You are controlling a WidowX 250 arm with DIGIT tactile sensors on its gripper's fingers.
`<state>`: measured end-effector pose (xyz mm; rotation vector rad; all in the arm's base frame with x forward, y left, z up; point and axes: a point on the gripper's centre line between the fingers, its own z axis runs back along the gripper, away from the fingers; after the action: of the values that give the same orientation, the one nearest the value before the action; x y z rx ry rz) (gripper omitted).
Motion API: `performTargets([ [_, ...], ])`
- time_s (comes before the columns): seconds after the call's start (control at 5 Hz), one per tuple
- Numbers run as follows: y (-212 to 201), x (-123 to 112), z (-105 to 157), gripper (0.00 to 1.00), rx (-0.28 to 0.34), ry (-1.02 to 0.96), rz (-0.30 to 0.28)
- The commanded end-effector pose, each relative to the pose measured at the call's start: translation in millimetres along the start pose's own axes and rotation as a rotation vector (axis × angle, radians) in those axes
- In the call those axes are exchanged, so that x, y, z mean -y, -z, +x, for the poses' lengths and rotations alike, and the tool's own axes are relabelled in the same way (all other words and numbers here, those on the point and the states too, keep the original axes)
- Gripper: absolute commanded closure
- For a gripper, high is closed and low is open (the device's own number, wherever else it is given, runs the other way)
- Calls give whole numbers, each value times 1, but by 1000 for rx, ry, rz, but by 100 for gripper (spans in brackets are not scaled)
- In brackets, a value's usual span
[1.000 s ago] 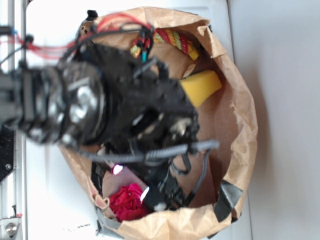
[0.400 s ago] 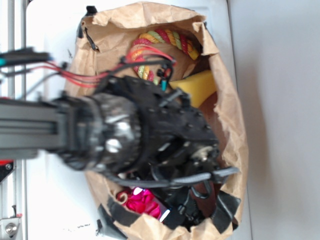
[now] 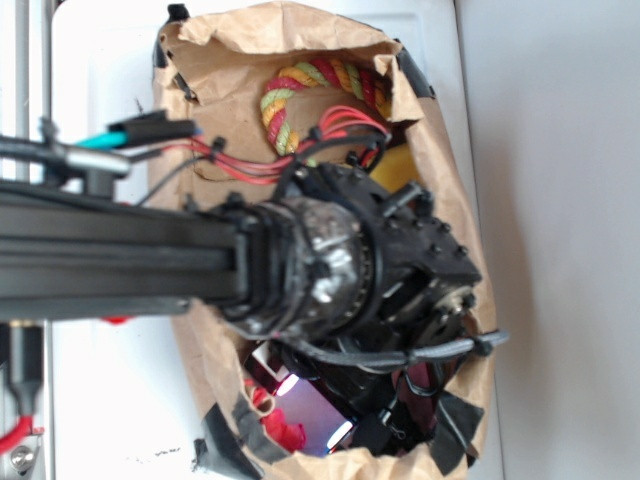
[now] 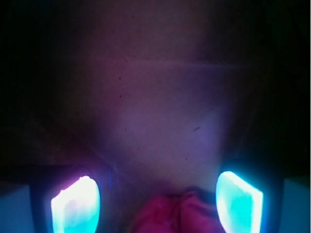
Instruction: Grab the red paper.
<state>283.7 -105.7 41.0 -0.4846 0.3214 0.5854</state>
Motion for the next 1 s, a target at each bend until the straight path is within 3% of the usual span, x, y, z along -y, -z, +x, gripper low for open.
performTargets([
  [0.0,-1,8,-3,0,-74,140,15],
  [0.2,3,0,1,0,-64,152,45],
  [0.6,-27,-8,24,0,41,113,-37],
  [0.8,-68,-3,-8,0,88,111,-94],
])
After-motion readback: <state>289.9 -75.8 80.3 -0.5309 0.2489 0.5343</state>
